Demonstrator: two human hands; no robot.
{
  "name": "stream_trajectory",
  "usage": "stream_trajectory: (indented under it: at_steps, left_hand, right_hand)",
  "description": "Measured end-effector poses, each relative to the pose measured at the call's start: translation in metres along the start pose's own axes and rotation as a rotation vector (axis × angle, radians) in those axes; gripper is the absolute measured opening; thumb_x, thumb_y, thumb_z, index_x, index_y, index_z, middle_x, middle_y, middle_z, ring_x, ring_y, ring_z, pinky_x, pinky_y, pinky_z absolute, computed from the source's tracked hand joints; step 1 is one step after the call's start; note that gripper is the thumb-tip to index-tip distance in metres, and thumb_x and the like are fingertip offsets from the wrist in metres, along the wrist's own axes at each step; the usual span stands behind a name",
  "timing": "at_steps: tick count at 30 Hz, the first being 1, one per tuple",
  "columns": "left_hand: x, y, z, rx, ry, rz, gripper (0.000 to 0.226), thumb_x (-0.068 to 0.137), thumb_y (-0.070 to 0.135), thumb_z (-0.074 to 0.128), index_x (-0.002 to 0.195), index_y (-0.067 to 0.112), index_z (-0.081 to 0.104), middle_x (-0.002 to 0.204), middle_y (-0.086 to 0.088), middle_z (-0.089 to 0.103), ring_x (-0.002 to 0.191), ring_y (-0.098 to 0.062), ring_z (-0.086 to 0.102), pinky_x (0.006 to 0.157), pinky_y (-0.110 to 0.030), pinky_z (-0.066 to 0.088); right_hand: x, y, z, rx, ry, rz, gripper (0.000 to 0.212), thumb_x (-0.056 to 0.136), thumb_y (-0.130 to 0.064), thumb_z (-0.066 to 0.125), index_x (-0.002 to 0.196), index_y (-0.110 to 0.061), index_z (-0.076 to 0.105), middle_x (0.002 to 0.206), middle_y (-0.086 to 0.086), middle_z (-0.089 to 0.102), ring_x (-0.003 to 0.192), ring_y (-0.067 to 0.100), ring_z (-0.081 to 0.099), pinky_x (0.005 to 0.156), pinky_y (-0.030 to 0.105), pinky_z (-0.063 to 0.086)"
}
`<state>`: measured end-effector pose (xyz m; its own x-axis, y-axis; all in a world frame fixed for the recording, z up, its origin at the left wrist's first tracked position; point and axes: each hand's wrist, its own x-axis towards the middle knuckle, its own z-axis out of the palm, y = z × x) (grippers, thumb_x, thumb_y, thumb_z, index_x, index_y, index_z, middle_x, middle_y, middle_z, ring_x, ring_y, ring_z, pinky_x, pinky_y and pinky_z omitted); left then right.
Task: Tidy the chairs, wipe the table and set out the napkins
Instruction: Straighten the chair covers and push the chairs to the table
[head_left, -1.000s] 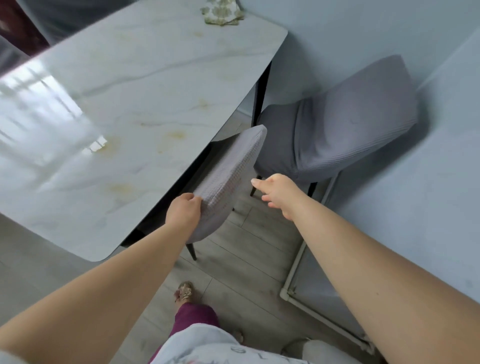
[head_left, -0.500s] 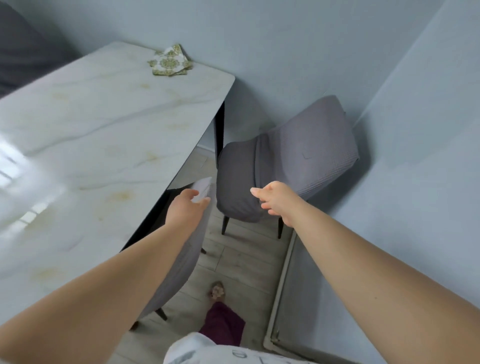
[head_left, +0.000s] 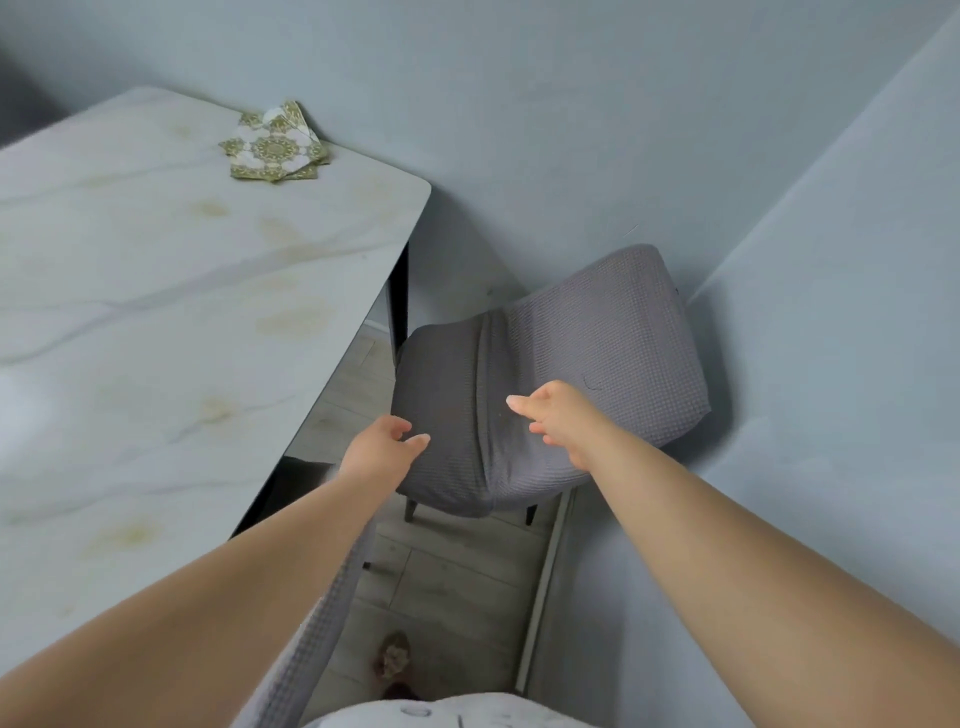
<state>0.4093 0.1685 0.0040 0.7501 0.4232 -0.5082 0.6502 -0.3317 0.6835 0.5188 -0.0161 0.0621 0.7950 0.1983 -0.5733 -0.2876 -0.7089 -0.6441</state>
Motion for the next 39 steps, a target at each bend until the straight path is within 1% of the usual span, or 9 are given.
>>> stream_trajectory:
  at_steps: [4,10,16,22,25,31,35,37,39]
  left_hand:
    - [0.029,0.019,0.03,-0.019,-0.111,-0.049,0.049,0.092,0.043,0.056,0.134,0.018,0.049,0.131,-0.001,0.057,0.113,-0.022,0.057,0.096,-0.035,0.046]
    - [0.067,0.064,0.085,-0.111,-0.226,-0.176,0.047,0.09,0.042,0.058,0.129,0.017,0.053,0.117,-0.002,0.062,0.108,-0.019,0.059,0.095,-0.032,0.045]
    - [0.099,0.124,0.138,-0.38,-0.29,-0.293,0.034,0.093,0.034,0.059,0.121,0.015,0.055,0.11,0.002,0.06,0.101,-0.015,0.062,0.085,-0.033,0.048]
    - [0.12,0.149,0.191,-0.599,-0.423,-0.499,0.031,0.092,0.032,0.061,0.117,0.015,0.057,0.109,-0.002,0.062,0.09,-0.017,0.063,0.077,-0.034,0.049]
    - [0.132,0.148,0.206,-0.611,-0.469,-0.581,0.032,0.09,0.031,0.063,0.116,0.013,0.058,0.107,-0.004,0.063,0.092,-0.02,0.065,0.076,-0.036,0.052]
    - [0.138,0.143,0.246,-0.645,-0.614,-0.811,0.06,0.092,0.039,0.058,0.135,0.001,0.039,0.131,-0.017,0.048,0.084,-0.03,0.062,0.087,-0.044,0.05]
    - [0.137,0.142,0.283,-0.733,-0.653,-0.956,0.074,0.094,0.047,0.051,0.149,0.008,0.022,0.152,-0.017,0.029,0.097,-0.038,0.06,0.081,-0.046,0.051]
    - [0.139,0.147,0.298,-0.827,-0.576,-0.992,0.057,0.093,0.043,0.055,0.135,0.008,0.039,0.149,-0.017,0.034,0.087,-0.038,0.06,0.073,-0.047,0.053]
    - [0.143,0.151,0.314,-0.951,-0.466,-1.039,0.031,0.093,0.033,0.058,0.103,0.005,0.049,0.14,-0.018,0.044,0.082,-0.035,0.058,0.07,-0.047,0.054]
  right_hand:
    - [0.032,0.002,-0.029,-0.021,0.026,0.037,0.045,0.085,-0.04,0.068,0.11,-0.006,0.052,0.131,0.017,0.055,0.117,0.031,0.055,0.096,0.04,0.045]
    - [0.085,0.002,-0.097,-0.067,0.067,0.047,0.064,0.086,-0.037,0.07,0.134,-0.004,0.044,0.139,0.011,0.047,0.125,0.027,0.048,0.1,0.039,0.04]
    - [0.149,0.004,-0.17,-0.267,0.345,-0.055,0.067,0.085,-0.037,0.069,0.139,-0.006,0.042,0.139,0.01,0.047,0.125,0.028,0.048,0.101,0.04,0.042]
    - [0.206,0.025,-0.208,-0.578,0.427,-0.011,0.085,0.084,-0.046,0.066,0.15,-0.013,0.023,0.162,0.003,0.009,0.147,0.021,0.013,0.112,0.049,0.021]
    - [0.222,0.043,-0.215,-0.532,0.387,0.055,0.093,0.084,-0.043,0.068,0.153,-0.014,0.014,0.162,0.001,0.002,0.147,0.024,0.013,0.113,0.052,0.024]
    - [0.243,0.071,-0.217,-0.372,0.34,0.086,0.09,0.084,-0.033,0.07,0.151,-0.01,0.016,0.153,0.011,0.03,0.134,0.031,0.04,0.109,0.044,0.037]
    - [0.263,0.08,-0.224,-0.347,0.367,0.136,0.068,0.082,-0.035,0.071,0.133,-0.003,0.04,0.131,0.011,0.054,0.116,0.031,0.055,0.094,0.039,0.049]
    - [0.271,0.086,-0.228,-0.26,0.342,0.154,0.061,0.08,-0.037,0.073,0.126,-0.005,0.05,0.124,0.01,0.06,0.109,0.029,0.059,0.092,0.041,0.051]
    - [0.281,0.093,-0.23,-0.157,0.334,0.187,0.06,0.077,-0.037,0.076,0.124,-0.006,0.054,0.123,0.01,0.061,0.108,0.029,0.06,0.092,0.045,0.052]
